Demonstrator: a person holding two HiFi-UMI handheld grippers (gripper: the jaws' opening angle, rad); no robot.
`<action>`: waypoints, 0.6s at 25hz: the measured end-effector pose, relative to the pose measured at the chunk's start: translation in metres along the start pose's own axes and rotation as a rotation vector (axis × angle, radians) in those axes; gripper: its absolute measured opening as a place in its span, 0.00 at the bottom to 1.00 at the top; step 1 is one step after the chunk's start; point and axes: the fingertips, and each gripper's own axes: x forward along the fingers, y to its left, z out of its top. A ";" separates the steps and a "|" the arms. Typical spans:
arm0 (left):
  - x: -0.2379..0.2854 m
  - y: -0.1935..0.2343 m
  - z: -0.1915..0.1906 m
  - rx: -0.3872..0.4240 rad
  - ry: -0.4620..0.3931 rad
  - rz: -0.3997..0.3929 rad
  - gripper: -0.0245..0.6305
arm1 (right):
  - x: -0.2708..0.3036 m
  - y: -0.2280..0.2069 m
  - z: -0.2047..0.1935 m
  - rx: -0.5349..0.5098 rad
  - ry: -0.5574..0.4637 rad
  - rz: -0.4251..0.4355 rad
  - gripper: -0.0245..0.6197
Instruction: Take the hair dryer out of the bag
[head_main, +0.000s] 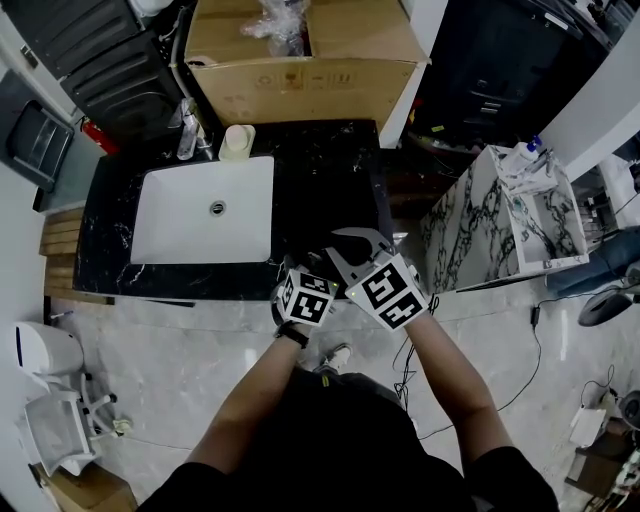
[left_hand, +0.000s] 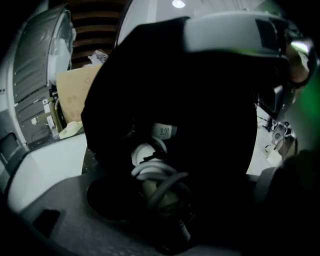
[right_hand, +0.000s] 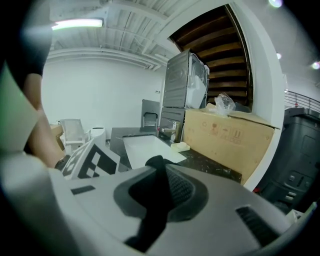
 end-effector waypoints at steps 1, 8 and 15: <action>0.003 0.000 -0.003 0.008 0.017 0.006 0.54 | 0.000 -0.001 -0.001 -0.001 0.001 0.000 0.09; 0.006 -0.002 -0.002 0.033 0.014 0.004 0.55 | -0.001 -0.006 -0.008 0.038 -0.003 -0.006 0.09; 0.002 0.002 -0.001 -0.033 0.021 -0.052 0.52 | -0.002 -0.007 -0.009 0.029 0.013 -0.037 0.09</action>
